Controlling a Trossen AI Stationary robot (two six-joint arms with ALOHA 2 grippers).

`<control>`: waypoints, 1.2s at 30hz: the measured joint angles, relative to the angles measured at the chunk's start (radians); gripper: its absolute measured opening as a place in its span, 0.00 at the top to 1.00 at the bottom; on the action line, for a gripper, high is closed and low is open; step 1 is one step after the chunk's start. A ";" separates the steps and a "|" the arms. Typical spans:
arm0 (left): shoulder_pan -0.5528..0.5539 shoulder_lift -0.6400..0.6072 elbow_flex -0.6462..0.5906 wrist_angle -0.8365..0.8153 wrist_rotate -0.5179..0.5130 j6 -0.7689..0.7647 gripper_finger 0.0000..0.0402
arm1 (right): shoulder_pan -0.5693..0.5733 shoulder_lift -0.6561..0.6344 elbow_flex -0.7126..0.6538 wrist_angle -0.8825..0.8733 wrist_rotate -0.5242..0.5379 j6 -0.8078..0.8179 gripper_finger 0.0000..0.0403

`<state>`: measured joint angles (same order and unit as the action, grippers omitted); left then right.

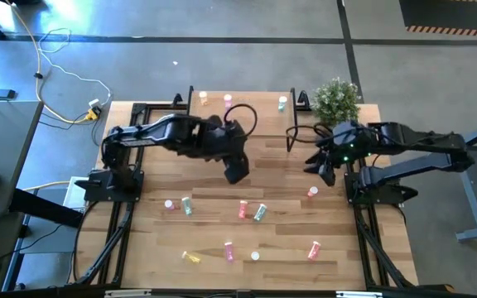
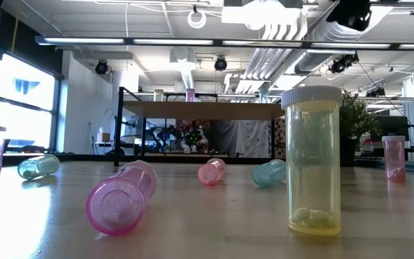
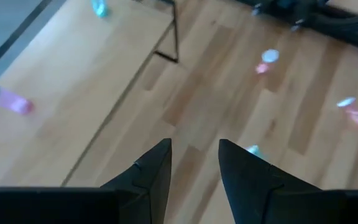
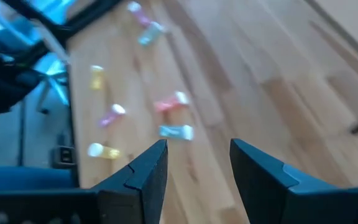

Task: Pick and place medicine bottles onto shelf by color
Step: Put the top pink pill bottle on the shelf

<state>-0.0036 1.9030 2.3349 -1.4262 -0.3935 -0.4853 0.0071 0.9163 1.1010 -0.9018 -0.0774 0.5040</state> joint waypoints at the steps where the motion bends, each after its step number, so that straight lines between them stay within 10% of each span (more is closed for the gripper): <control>1: -0.014 -0.009 0.000 -0.001 0.000 -0.003 0.70 | 0.017 0.000 -0.001 0.023 0.001 0.013 0.59; 27: -0.316 -0.225 -0.001 -0.151 0.015 -0.037 0.70 | 0.138 0.077 0.000 0.282 -0.003 0.034 0.59; 36: -0.333 -0.304 -0.259 -0.050 -0.077 -0.067 0.70 | 0.138 0.091 -0.001 0.128 0.051 0.028 0.59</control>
<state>-0.3367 1.5989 2.0754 -1.4764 -0.4703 -0.5527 0.1448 1.0069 1.1004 -0.7740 -0.0260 0.5317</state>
